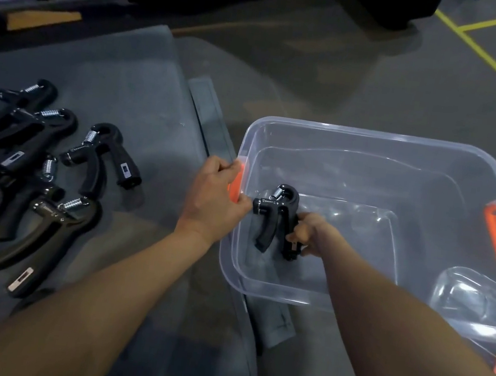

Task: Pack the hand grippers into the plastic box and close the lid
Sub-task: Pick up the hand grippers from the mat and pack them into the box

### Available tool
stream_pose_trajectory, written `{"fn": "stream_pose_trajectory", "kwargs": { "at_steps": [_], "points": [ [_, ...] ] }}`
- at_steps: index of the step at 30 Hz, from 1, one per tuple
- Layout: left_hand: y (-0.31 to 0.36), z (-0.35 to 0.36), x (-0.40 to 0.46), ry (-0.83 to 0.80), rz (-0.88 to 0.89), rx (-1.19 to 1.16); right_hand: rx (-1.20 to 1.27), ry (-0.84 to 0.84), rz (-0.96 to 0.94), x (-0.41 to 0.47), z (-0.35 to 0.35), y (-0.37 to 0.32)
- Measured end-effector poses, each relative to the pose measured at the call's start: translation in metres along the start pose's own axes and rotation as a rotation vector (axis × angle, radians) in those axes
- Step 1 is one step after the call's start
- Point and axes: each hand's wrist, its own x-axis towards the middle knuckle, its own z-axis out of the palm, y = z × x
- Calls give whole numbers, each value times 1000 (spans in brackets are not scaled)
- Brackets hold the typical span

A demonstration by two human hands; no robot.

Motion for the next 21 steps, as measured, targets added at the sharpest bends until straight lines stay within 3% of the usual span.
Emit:
{"fn": "stream_pose_trajectory", "kwargs": {
  "at_steps": [2,5,8,16,21],
  "points": [
    [-1,1,0,5,2,-13,-266,-21,8,5,1,3],
    [-1,0,0,10,16,-18,-395,-75,11,3,-1,6],
    [-1,-1,1,-12,18,-12,-286,-13,-76,-5,-1,1],
    [-4,-17,1,-212,-25,-53,32,384,-409,-48,-7,-44],
    [-23,-58,-11,-104,-103,-129,21,436,-614,-94,23,-95]
  ]
}}
